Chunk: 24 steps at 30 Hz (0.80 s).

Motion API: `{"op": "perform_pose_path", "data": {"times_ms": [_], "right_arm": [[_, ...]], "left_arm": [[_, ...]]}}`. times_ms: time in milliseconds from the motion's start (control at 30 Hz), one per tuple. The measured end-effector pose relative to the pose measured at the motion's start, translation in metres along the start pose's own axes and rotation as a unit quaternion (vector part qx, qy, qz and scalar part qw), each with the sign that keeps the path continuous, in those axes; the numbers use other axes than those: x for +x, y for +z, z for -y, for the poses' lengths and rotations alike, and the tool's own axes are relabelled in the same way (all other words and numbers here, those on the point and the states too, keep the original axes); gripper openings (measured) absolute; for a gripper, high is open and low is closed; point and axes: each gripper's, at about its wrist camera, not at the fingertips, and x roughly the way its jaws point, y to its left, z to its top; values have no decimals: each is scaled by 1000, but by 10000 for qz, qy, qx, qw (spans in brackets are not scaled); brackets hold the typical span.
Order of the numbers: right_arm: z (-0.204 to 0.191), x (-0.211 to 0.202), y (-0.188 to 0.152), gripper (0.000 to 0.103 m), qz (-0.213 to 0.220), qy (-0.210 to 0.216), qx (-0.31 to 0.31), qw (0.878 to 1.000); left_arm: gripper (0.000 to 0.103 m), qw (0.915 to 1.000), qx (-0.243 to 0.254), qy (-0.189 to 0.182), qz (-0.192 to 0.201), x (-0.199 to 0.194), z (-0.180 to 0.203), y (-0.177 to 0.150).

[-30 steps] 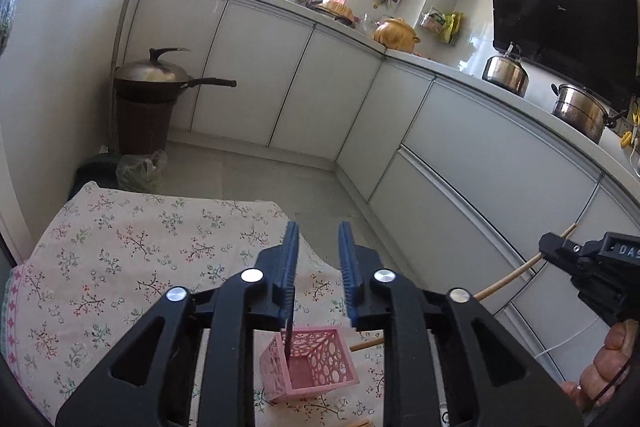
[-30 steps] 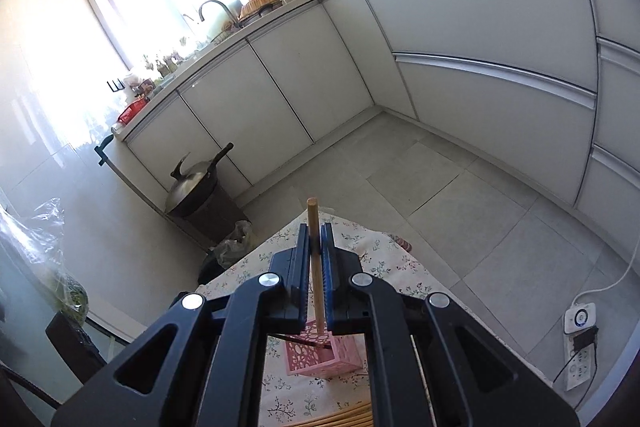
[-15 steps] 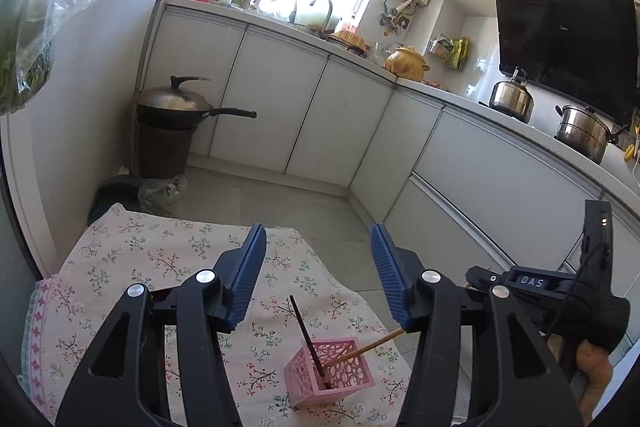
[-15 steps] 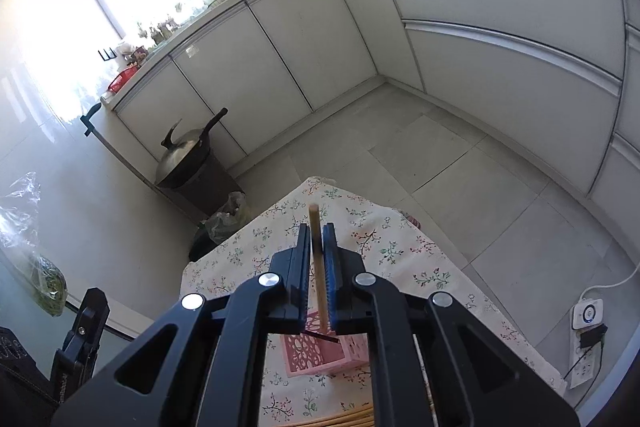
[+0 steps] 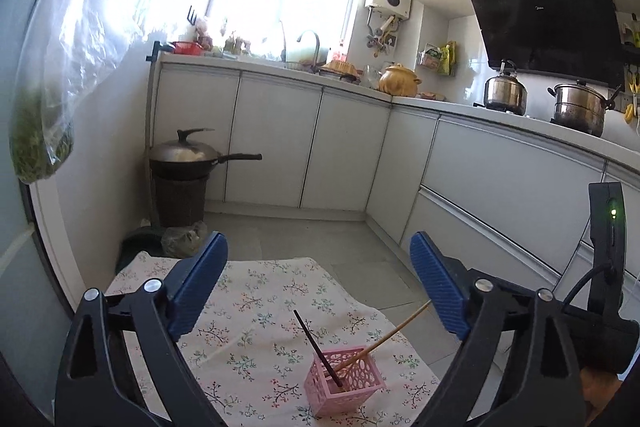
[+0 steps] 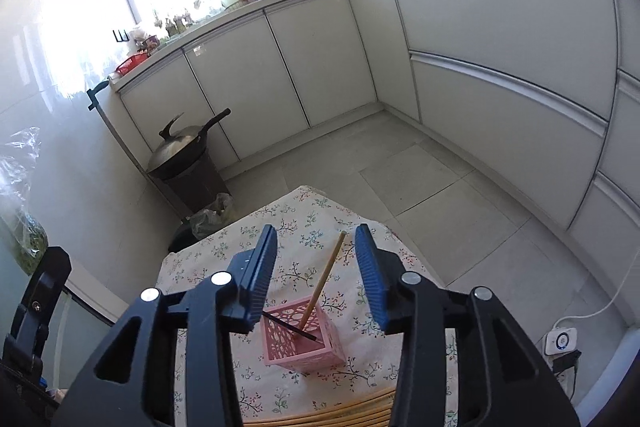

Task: Organize utensils
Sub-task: 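Lower the bamboo chopstick into the pink basket and open the right tool, then lower the left tool onto a bamboo chopstick and close on it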

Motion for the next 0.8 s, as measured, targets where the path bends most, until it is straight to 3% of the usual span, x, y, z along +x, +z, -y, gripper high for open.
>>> {"op": "perform_pose_path", "data": {"times_ms": [167, 333, 600, 700, 800], "right_arm": [[-3, -27, -9, 64, 308, -170, -192, 9992], [-8, -49, -20, 76, 590, -411, -417, 9965], [-2, -75, -37, 95, 828, -697, -581, 9924], [6, -84, -47, 96, 806, -738, -612, 9921], [26, -98, -65, 96, 679, -760, -554, 9933]], "left_arm": [[96, 9997, 136, 147, 132, -16, 1, 1], [96, 9994, 176, 285, -30, -21, -3, -4], [96, 9991, 184, 213, -332, -27, -7, -10], [96, 9976, 334, 151, -586, -25, -3, -15], [96, 9894, 692, -38, -1274, -10, 5, -29]]}}
